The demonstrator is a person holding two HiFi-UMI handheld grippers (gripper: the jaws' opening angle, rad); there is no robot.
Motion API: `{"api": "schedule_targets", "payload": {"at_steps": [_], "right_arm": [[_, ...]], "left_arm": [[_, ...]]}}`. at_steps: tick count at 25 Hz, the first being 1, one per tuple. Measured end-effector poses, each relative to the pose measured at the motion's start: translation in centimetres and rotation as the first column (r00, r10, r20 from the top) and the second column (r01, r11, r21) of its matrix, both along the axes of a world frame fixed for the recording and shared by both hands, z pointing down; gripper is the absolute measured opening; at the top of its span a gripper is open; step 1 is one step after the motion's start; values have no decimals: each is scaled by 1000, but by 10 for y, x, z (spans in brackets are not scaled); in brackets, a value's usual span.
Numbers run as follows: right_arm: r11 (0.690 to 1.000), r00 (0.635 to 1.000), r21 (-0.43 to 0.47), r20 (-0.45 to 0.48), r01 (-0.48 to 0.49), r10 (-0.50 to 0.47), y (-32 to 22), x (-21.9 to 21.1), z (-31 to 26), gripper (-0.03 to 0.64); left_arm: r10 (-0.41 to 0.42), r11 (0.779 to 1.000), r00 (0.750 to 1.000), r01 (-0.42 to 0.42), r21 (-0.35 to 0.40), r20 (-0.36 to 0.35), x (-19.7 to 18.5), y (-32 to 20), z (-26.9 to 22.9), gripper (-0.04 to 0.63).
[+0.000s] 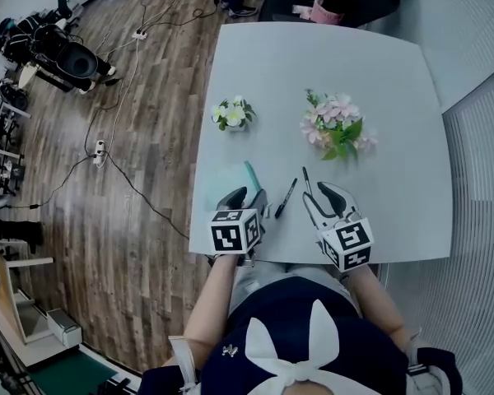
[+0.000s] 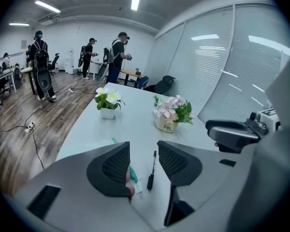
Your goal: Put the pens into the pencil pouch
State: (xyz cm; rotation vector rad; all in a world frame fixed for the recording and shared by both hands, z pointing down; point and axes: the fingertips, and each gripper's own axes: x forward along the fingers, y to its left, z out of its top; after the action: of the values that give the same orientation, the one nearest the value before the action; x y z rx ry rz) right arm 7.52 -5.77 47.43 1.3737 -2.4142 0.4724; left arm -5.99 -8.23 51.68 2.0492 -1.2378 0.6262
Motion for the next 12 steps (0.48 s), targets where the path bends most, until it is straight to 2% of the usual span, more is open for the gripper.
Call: {"api": "schedule_targets", "payload": {"at_steps": [12], "right_arm": [[997,1000,-71,-9,21,-22,-28,-4,28,155]], "left_arm": [[-33,988,999,39,-152,39,5,-35,61,189]]}}
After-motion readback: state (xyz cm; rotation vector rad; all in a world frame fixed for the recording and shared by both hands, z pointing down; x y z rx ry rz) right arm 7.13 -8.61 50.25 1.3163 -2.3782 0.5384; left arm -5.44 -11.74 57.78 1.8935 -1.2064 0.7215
